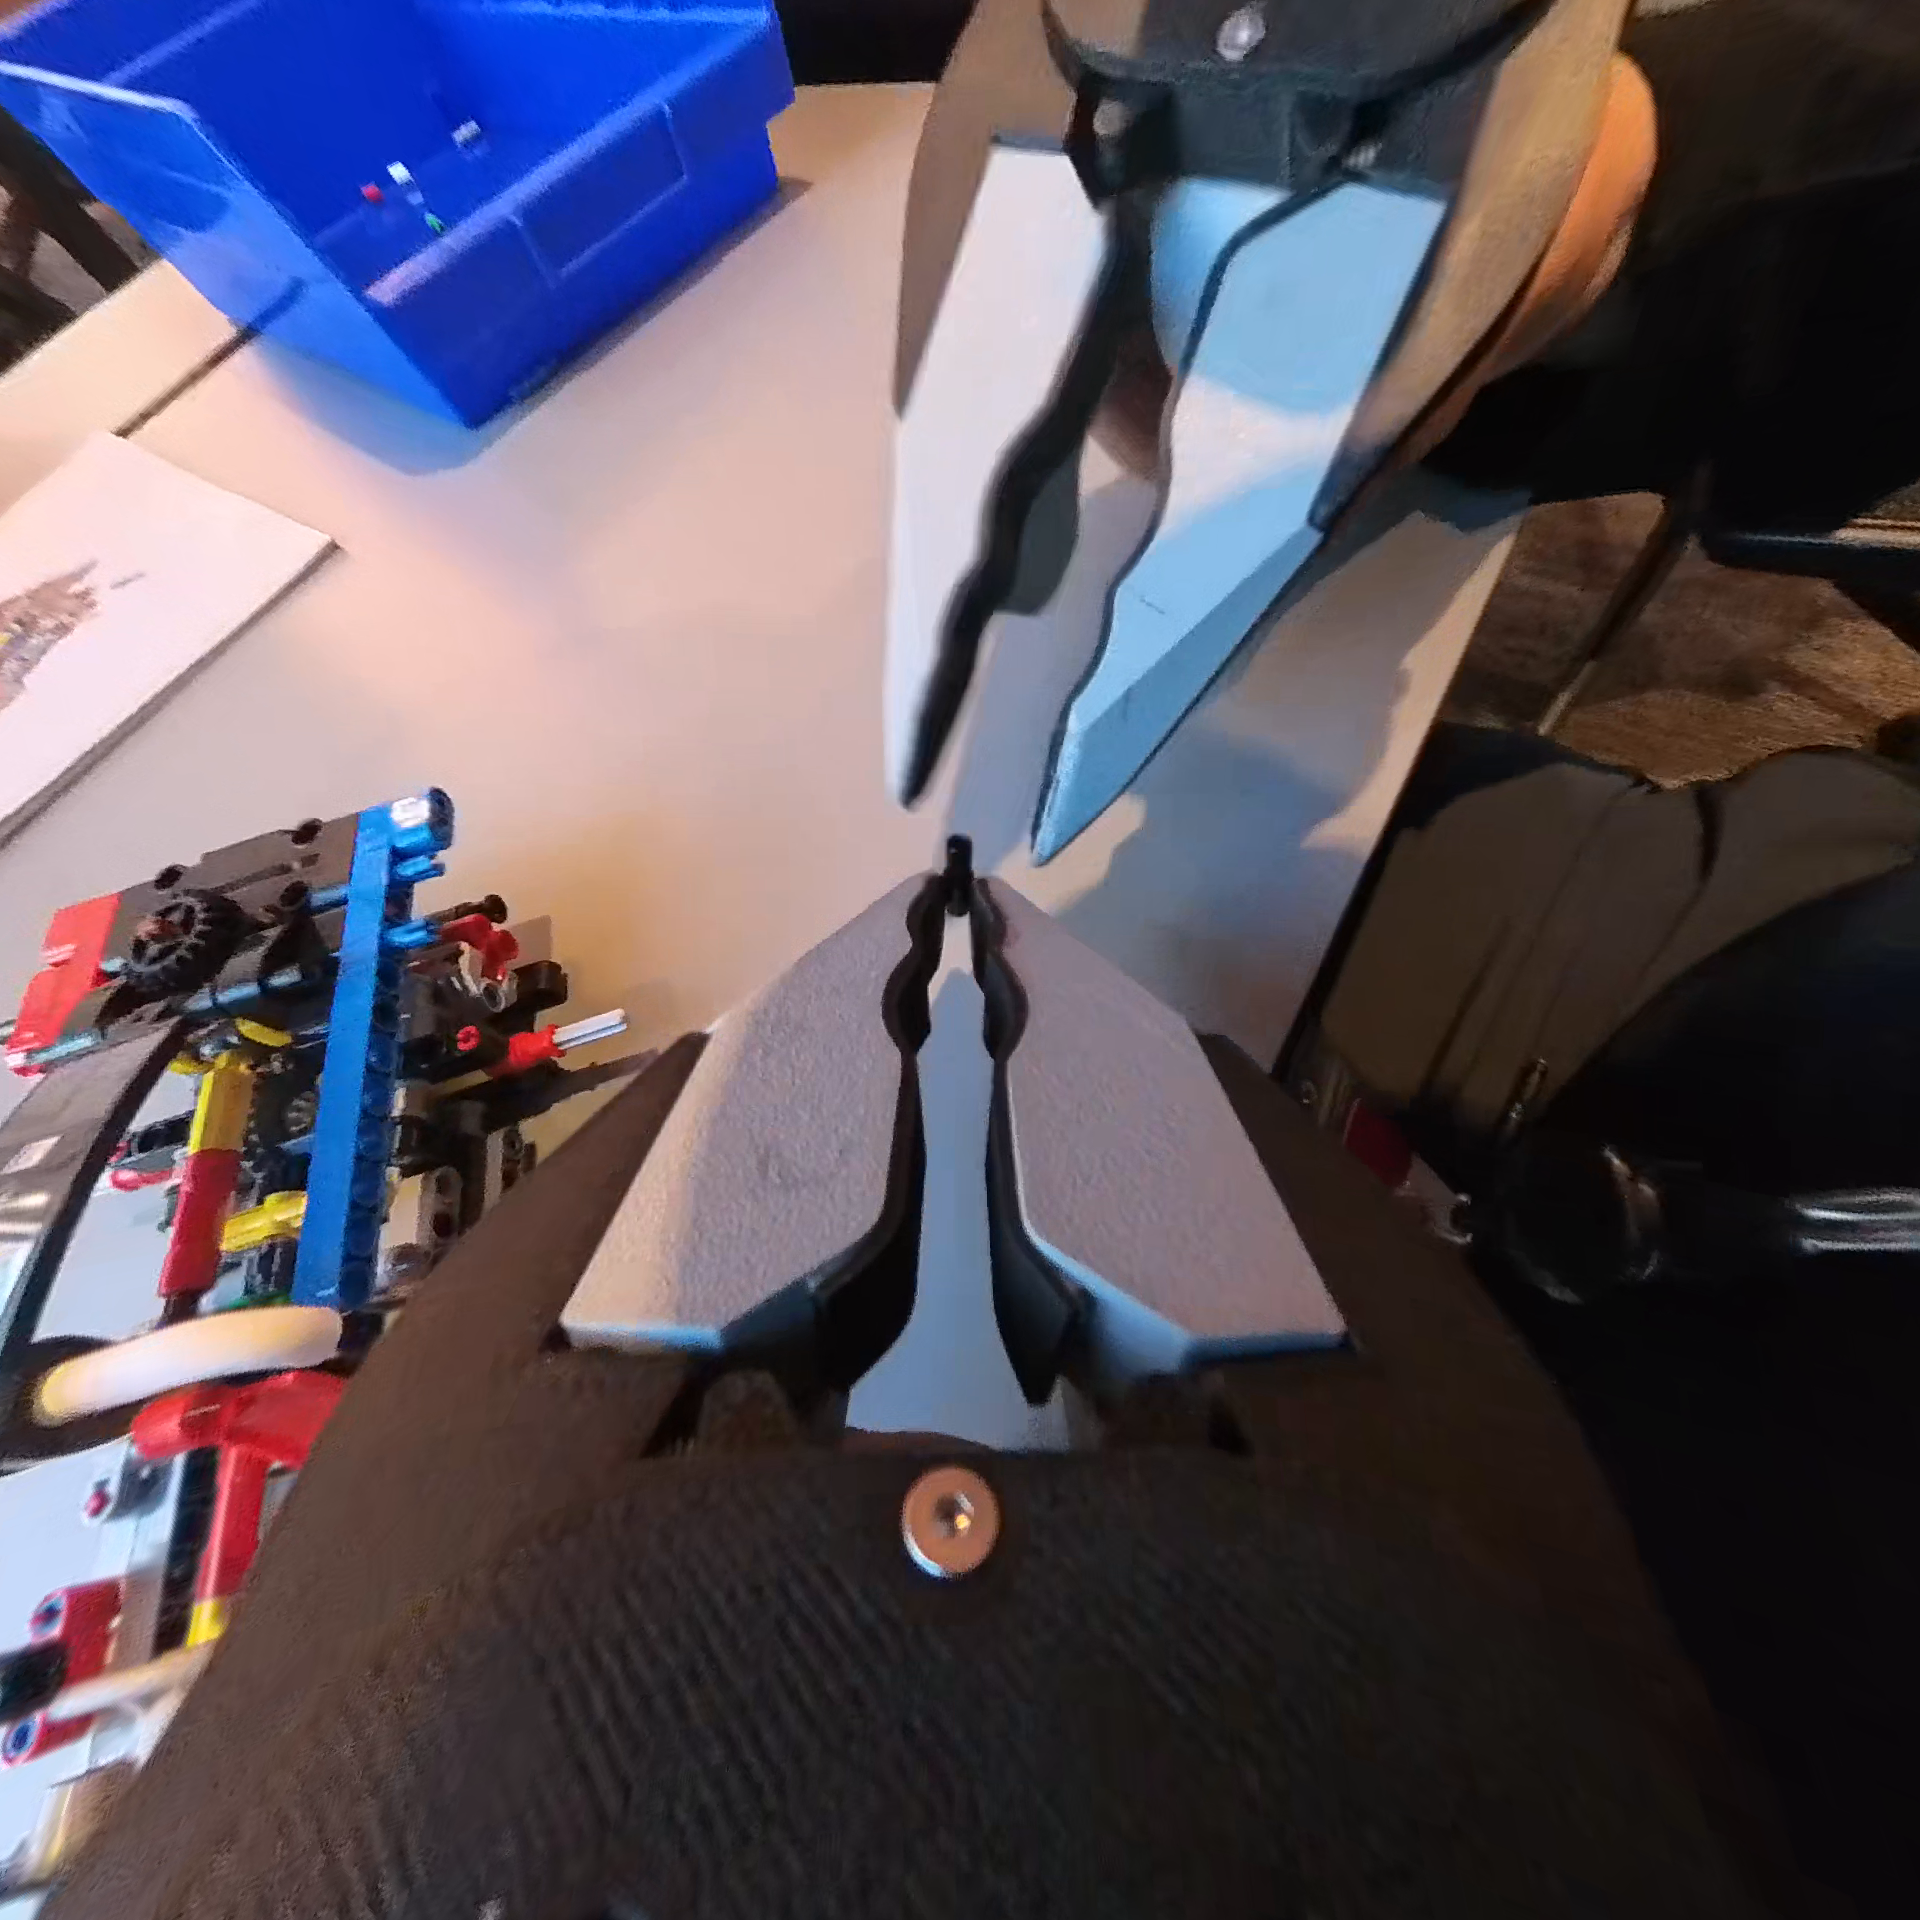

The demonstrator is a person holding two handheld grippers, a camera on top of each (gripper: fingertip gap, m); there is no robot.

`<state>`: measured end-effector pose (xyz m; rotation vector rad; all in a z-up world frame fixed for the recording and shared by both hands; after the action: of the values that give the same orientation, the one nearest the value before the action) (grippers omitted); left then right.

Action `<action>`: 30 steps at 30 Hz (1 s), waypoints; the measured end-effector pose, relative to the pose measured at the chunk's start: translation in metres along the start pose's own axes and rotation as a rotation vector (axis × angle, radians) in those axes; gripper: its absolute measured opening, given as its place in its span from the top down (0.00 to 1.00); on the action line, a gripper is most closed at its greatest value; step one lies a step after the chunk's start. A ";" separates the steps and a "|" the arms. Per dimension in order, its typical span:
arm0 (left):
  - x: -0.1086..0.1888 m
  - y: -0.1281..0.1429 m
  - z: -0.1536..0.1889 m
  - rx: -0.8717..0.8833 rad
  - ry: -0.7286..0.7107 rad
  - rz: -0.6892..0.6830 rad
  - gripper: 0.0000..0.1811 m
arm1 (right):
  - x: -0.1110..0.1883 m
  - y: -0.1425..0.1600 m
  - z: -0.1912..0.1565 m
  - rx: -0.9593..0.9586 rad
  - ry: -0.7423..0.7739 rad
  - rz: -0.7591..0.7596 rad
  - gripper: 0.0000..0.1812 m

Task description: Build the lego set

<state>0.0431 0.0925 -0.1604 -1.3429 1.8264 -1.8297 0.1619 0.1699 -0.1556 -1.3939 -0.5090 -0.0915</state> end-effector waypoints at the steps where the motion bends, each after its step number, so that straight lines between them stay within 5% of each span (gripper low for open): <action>1: -0.003 0.002 0.000 0.005 0.017 -0.040 0.98 | 0.001 0.002 0.003 -0.008 0.022 -0.024 0.85; 5: -0.012 0.009 -0.001 0.048 0.084 -0.183 0.99 | 0.017 0.005 0.019 -0.110 0.067 -0.064 0.85; 12: -0.022 0.006 -0.009 0.210 0.176 -0.197 0.99 | 0.037 0.014 0.055 -0.857 -0.059 0.236 0.86; 14: -0.024 0.005 -0.010 0.228 0.197 -0.197 0.99 | 0.041 0.018 0.062 -0.967 -0.022 0.300 0.91; 16: -0.024 0.006 -0.010 0.241 0.206 -0.197 0.99 | 0.043 0.020 0.065 -1.039 0.006 0.325 0.86; 30: -0.025 0.006 -0.015 0.330 0.232 -0.198 0.99 | 0.043 0.015 0.055 -0.844 0.167 0.321 0.70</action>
<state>0.0436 0.1186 -0.1738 -1.2688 1.4382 -2.3529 0.1895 0.2349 -0.1479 -2.2517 -0.0825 -0.1723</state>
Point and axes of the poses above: each gripper's, where its closed fingertips meet, x back along the fingers, y out of its underside, z = x × y across the jaws, the point moved 9 cm from there along x, back along the fingers, and after that the axes turned 6 degrees about z, right-handed, at the moved point
